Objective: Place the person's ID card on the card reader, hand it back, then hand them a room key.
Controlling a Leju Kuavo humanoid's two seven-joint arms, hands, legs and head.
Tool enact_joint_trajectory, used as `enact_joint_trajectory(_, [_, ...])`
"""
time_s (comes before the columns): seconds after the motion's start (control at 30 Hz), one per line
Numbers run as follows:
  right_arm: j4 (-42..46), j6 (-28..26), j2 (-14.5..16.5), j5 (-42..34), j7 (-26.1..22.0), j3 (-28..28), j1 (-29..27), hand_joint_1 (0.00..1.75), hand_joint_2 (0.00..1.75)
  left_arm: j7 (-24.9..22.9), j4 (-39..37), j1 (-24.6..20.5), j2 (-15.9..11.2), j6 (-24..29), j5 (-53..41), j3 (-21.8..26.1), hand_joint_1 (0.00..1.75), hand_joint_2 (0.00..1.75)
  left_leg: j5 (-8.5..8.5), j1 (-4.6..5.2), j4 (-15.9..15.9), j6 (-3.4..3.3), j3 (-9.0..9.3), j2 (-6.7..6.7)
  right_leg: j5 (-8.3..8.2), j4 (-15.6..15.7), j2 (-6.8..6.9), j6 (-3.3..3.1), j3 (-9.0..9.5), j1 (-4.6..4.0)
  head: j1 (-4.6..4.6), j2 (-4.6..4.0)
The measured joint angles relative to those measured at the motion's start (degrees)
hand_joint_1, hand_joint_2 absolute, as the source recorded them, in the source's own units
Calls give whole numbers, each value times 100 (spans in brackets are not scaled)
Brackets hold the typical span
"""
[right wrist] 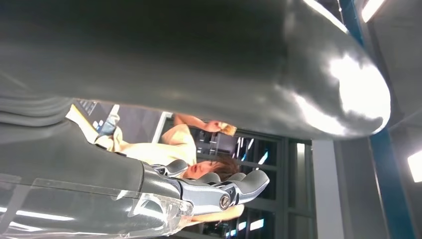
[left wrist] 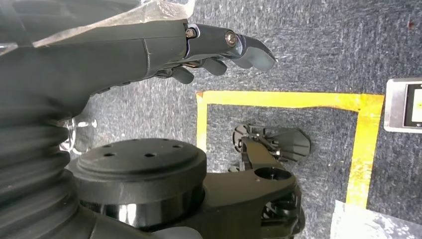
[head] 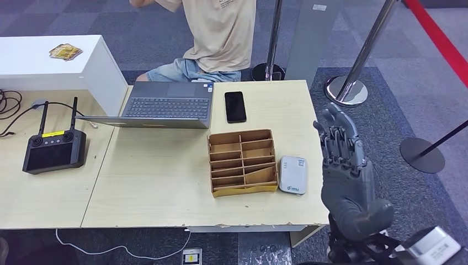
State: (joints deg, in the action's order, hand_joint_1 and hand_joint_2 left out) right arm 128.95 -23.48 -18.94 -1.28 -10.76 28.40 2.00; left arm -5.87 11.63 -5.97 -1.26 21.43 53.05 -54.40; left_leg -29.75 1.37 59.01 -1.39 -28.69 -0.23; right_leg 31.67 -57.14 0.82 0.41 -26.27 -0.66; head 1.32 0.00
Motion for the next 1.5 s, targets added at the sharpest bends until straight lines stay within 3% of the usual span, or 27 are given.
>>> enact_joint_trajectory(0.53, [-279,237,239,-308,-180,78,410,0,0,387,0,-4,4,118,175,318,0,175,0,0,0,0,0,-1,0,-1,0,0,1,0,0,0])
enact_joint_trajectory(1.13, [-458,73,234,-256,-103,89,358,0,0,46,7,-7,23,153,171,382,0,175,0,0,0,0,2,0,0,0,0,0,0,0,0,0])
enact_joint_trajectory(1.5, [-486,-224,174,924,554,75,117,0,0,46,7,-13,-1,97,-42,377,0,175,-1,0,0,0,2,0,0,0,0,0,0,0,0,0])
